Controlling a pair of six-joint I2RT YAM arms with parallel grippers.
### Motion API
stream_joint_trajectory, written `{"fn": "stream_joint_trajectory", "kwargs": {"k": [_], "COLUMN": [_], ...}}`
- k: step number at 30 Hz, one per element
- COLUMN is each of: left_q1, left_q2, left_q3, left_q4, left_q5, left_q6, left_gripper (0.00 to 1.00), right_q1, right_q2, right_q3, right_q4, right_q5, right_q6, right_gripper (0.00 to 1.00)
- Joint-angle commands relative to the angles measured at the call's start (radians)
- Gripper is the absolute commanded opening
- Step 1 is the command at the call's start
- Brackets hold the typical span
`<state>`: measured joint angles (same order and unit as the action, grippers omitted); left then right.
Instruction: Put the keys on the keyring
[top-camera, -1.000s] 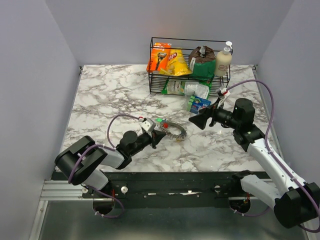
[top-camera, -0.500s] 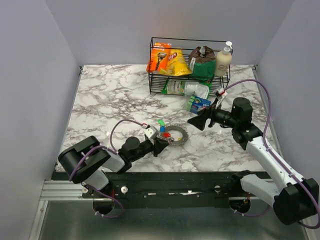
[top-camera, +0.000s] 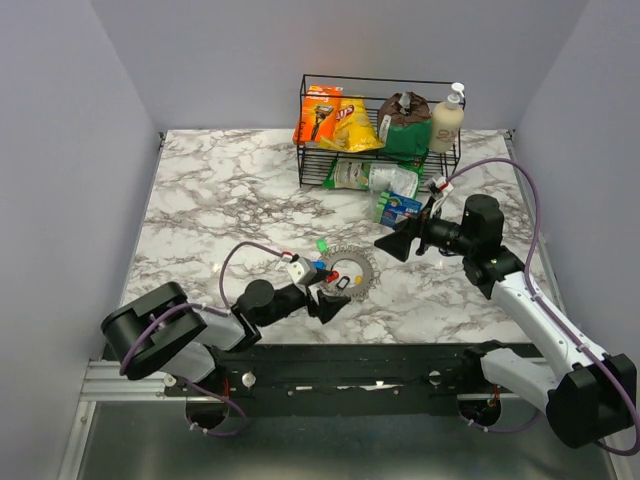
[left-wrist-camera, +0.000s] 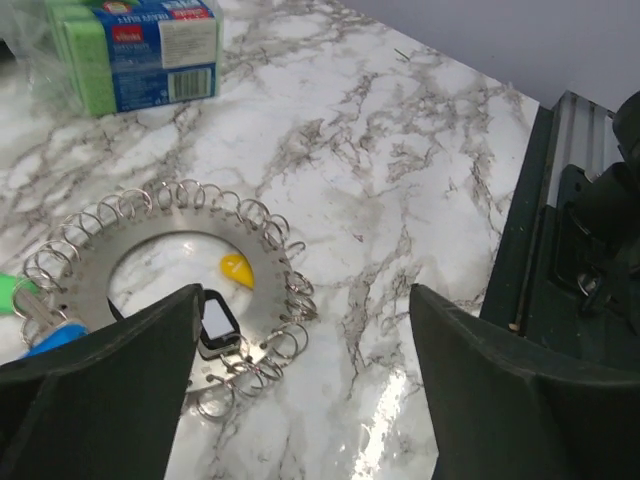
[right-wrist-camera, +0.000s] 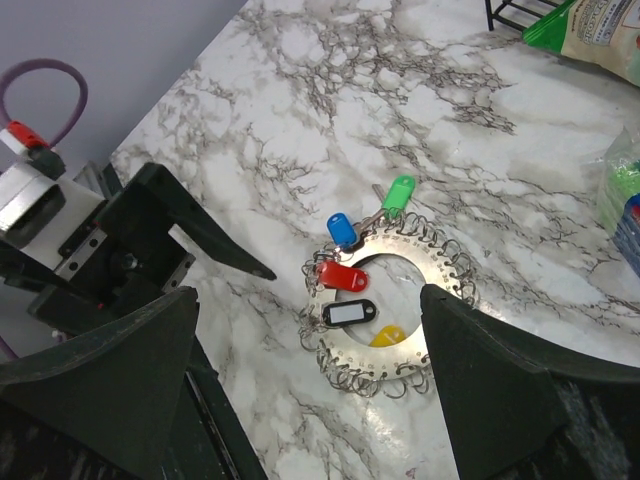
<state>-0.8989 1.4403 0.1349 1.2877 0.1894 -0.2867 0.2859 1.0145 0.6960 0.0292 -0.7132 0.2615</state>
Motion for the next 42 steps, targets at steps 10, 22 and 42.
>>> {"fn": "stream_joint_trajectory", "kwargs": {"k": [10, 22, 42], "left_q1": [-0.006, -0.005, -0.005], "left_q2": [-0.440, -0.595, -0.492], "left_q3": [0.304, 0.515, 0.539], "left_q4": [-0.620, -0.873, -1.032], "left_q5": [-0.112, -0.189, -0.182], "left_q6": [0.219, 0.244, 0.222], "left_gripper": [0.99, 0.99, 0.99], "right_q1": [-0.005, -0.005, -0.005], "right_q2": [0.013, 0.033, 0.038], "right_q3": [0.008, 0.020, 0.005], "right_q4": [0.018, 0.021, 0.021], "right_q5": [-0.026, -0.042, -0.040], "right_q6": [-0.008, -0.004, 0.007], "right_gripper": [1.00, 1.00, 1.00]}}
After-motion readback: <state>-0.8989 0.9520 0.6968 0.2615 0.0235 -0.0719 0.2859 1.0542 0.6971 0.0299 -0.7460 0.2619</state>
